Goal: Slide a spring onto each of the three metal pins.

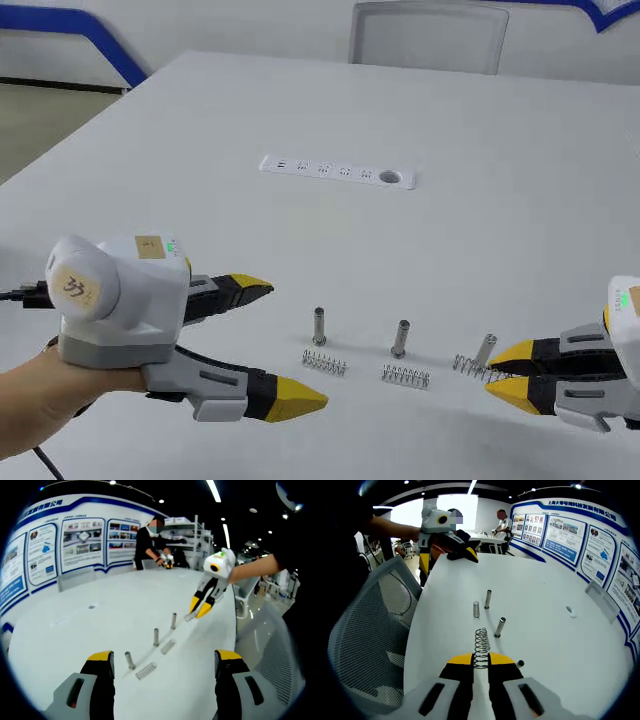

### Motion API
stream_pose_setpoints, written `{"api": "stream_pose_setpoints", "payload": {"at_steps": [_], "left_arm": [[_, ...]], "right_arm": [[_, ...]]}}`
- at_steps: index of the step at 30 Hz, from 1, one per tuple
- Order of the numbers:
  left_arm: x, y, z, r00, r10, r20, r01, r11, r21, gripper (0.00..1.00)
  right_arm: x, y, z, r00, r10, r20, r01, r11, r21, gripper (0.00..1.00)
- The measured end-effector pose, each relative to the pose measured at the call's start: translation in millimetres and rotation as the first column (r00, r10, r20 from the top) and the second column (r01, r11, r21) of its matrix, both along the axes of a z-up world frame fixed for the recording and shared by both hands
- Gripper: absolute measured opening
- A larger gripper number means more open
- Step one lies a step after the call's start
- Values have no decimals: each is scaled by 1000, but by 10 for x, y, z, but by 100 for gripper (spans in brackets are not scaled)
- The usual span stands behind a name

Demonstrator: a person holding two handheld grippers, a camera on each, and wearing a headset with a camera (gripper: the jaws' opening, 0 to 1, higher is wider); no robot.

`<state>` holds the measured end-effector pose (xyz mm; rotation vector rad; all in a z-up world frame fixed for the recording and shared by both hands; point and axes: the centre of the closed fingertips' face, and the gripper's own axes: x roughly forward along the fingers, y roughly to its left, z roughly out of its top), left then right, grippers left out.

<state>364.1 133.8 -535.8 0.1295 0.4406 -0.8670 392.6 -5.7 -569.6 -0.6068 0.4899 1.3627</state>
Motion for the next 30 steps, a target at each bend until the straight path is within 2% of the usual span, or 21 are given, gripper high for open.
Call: {"api": "stream_pose_setpoints", "payload": {"at_steps": [7,10,15,20,24,30], "left_arm": [[-12,-264,83,998,-62,23,62,998,-22,79],[-41,-379,109,996,-83,24,84,996,-36,78],[-89,-524,123,990,-126,56,128,992,-21,71],[-162,-619,143,986,-157,56,159,987,-36,65],[-271,-691,167,976,-211,53,213,976,-51,44],[-357,-755,168,967,-250,44,252,966,-54,30]], "right_arm": [[-192,281,315,997,69,33,-70,997,32,11],[-310,373,369,991,122,57,-123,992,12,11],[-488,505,431,985,168,42,-170,985,32,11],[-607,564,446,976,211,57,-212,977,20,11],[-640,569,455,971,230,62,-231,973,9,11],[-682,584,470,965,254,61,-255,967,3,11]]}}
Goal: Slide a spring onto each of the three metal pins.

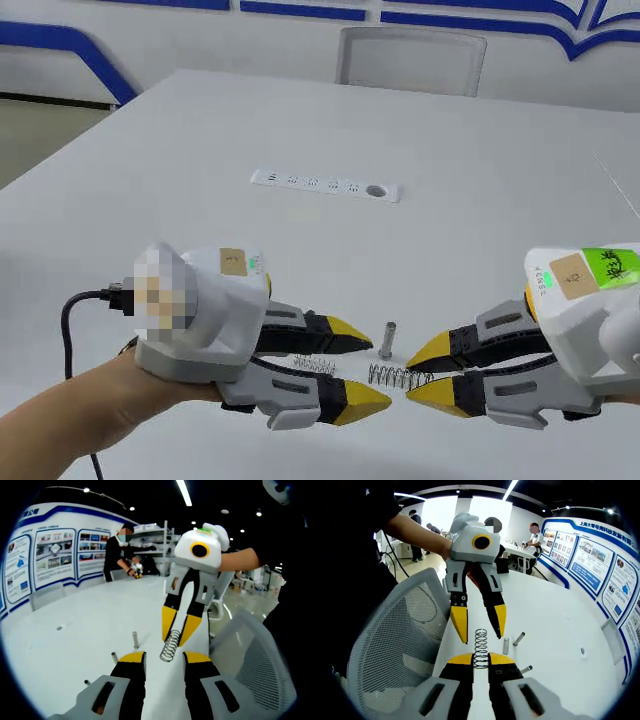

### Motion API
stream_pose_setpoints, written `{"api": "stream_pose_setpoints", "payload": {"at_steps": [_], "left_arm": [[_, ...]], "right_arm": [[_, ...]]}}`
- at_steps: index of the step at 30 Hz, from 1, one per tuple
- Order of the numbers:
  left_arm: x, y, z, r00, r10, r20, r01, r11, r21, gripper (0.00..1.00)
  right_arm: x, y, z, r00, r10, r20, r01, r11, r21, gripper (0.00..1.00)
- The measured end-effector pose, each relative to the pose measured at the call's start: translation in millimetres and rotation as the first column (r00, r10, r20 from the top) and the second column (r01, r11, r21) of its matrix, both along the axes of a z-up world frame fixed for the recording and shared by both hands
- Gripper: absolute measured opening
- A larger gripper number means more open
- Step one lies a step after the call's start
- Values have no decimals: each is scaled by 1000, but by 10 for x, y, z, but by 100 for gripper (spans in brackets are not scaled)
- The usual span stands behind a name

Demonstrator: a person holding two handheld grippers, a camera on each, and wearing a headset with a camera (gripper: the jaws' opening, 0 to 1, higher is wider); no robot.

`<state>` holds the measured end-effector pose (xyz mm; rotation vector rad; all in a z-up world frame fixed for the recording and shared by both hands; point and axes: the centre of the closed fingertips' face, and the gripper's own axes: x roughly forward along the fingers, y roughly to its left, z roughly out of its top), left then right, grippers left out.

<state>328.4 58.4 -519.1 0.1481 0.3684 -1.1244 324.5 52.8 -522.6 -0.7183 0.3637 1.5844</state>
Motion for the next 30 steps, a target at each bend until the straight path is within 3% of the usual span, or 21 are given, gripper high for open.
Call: {"api": "stream_pose_setpoints", "payload": {"at_steps": [8,18,21,24,27,30], "left_arm": [[-61,-24,-23,1000,-17,-4,17,1000,7,22],[-132,-25,-93,999,-46,-17,47,997,54,13],[-148,-33,-105,998,-55,-6,56,996,72,11],[-143,-29,-76,999,-50,1,50,997,53,10],[-145,-37,-60,997,-70,45,66,995,70,10],[-163,-52,-73,995,-87,40,84,993,81,9]], "right_arm": [[-82,63,-15,999,45,5,-45,999,-20,11],[-143,90,-47,998,65,2,-65,997,-36,11],[-161,88,-56,997,71,6,-71,996,-45,11],[-156,77,-33,997,74,5,-74,997,-36,11],[-152,80,-23,997,78,8,-77,997,-30,11],[-165,77,-46,996,89,10,-88,995,-41,12]]}}
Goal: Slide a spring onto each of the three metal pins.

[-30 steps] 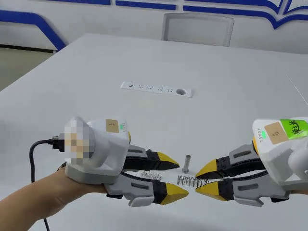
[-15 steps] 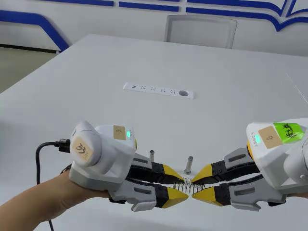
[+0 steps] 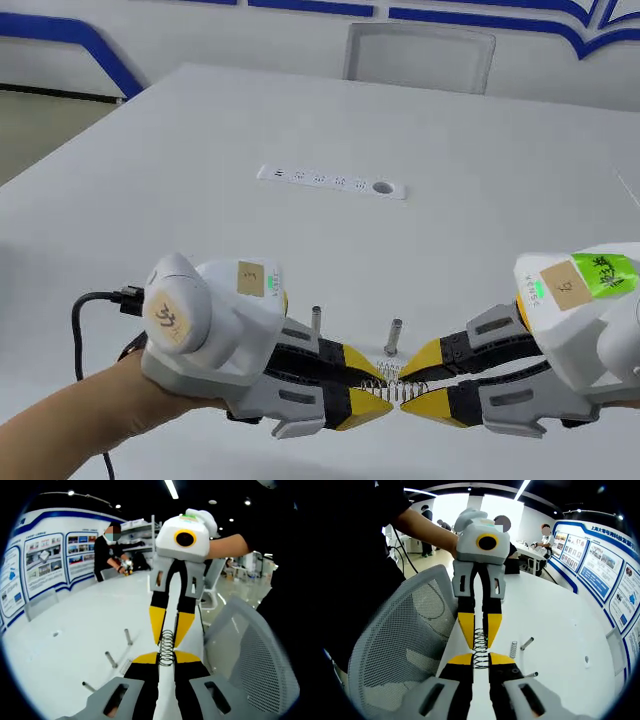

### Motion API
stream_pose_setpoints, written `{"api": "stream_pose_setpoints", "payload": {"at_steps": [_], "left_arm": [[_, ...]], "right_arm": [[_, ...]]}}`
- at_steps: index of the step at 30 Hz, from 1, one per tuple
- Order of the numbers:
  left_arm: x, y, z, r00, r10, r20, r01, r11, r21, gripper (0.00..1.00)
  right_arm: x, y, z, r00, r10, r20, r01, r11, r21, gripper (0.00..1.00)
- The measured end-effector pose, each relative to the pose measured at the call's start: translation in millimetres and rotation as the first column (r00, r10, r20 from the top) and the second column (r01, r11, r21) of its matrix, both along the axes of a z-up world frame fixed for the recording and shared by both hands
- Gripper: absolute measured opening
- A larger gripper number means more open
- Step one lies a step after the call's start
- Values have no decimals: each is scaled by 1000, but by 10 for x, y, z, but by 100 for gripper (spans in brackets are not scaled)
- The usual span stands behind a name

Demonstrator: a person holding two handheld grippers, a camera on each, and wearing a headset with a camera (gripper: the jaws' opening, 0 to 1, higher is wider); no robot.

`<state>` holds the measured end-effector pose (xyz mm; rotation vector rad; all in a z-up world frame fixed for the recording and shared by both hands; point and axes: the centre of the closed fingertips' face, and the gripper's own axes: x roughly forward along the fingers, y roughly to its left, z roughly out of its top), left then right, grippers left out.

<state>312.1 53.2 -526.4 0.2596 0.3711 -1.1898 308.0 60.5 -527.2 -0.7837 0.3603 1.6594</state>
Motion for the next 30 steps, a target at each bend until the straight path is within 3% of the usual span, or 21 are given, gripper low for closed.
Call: {"api": "stream_pose_setpoints", "payload": {"at_steps": [6,12,14,16,18,24,30], "left_arm": [[-18,-20,18,1000,-21,-1,21,1000,-7,9],[-18,-15,46,1000,-29,0,29,1000,-10,9],[-3,-3,53,1000,-24,5,24,1000,-9,9],[4,7,62,1000,-22,1,22,1000,-14,9],[1,5,57,1000,-24,-5,24,1000,-14,9],[12,6,6,1000,-23,-9,24,1000,16,9],[32,9,4,1000,-24,-5,24,999,28,9]], "right_arm": [[52,-18,-13,1000,-20,-4,20,1000,10,18],[80,-90,-62,995,-55,-86,57,998,31,16],[41,-63,-11,987,-65,-150,76,994,73,13],[62,-69,12,987,-68,-149,82,993,86,11],[42,-63,34,978,-80,-193,99,991,90,11],[62,-23,151,968,-86,-236,121,983,136,11],[35,17,209,966,-81,-246,122,980,156,11]]}}
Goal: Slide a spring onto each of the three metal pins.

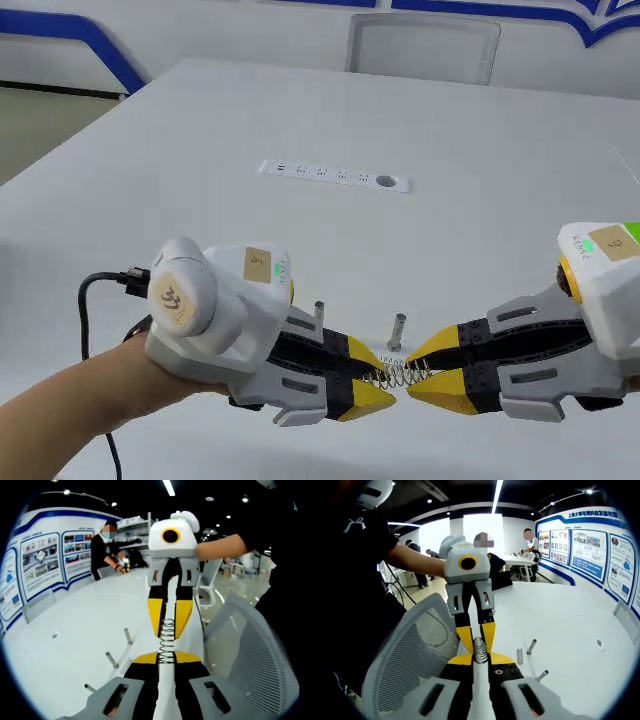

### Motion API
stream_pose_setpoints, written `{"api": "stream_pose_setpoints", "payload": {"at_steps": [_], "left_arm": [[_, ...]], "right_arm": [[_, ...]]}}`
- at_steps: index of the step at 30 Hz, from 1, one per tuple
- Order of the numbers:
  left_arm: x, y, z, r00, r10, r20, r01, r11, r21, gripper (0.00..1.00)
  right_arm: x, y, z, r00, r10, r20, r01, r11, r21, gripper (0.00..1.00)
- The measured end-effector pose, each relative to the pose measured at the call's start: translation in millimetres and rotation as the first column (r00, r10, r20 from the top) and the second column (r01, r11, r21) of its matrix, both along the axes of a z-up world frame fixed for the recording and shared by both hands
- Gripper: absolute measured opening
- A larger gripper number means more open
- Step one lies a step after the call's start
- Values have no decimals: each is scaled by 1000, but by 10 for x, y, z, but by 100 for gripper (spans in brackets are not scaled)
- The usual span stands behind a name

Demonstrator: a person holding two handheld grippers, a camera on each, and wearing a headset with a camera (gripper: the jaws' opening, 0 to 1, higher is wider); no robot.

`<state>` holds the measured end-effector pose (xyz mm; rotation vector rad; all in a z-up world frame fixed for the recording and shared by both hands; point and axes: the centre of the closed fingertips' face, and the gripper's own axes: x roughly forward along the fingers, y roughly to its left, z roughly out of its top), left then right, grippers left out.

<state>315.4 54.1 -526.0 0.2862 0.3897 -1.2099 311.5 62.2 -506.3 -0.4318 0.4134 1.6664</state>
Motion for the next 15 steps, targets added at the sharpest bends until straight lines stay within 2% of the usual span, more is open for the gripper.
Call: {"api": "stream_pose_setpoints", "payload": {"at_steps": [4,7,12,15], "left_arm": [[-7,-7,-18,1000,-2,-4,2,1000,1,9],[-9,-14,-31,1000,0,-12,0,1000,-1,9],[2,-31,-23,1000,0,-11,0,1000,0,9],[22,-32,-39,1000,7,-10,-6,1000,9,9]], "right_arm": [[-35,55,85,1000,-3,-27,4,999,45,11],[-52,91,120,1000,-3,-28,5,998,59,11],[-42,151,185,998,-22,-59,27,995,96,11],[-26,167,172,998,-31,-53,34,997,72,11]]}}
